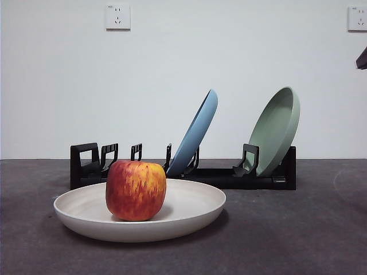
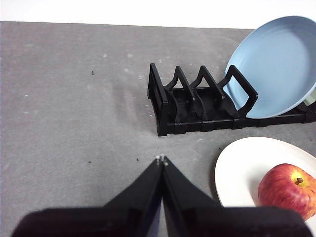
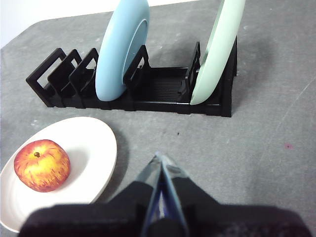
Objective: Take the yellow plate from the plate rack,put the plate on the table,take the apple from the table,put the apple in the plate
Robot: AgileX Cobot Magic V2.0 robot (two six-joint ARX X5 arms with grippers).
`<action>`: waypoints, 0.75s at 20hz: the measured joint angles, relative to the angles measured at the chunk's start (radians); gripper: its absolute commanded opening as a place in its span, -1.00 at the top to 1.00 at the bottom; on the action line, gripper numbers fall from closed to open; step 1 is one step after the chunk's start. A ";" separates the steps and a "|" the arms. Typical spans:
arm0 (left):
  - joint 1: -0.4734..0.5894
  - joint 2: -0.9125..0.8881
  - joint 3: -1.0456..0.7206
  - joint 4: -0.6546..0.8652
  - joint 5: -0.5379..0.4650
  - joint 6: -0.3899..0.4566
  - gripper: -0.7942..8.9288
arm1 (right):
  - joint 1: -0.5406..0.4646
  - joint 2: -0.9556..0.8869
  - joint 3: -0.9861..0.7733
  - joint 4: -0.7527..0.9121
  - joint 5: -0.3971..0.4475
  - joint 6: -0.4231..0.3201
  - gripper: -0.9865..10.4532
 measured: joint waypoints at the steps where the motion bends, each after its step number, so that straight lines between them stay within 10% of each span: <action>1: 0.000 0.000 0.000 0.000 -0.003 0.017 0.84 | 0.000 0.000 0.000 0.000 0.000 0.000 0.86; 7: 0.063 -0.115 -0.044 0.103 0.041 0.222 0.84 | 0.000 0.000 0.000 -0.001 0.000 0.000 0.86; 15: 0.210 -0.267 -0.338 0.277 0.056 0.255 0.84 | 0.000 0.000 0.000 -0.004 0.000 0.000 0.86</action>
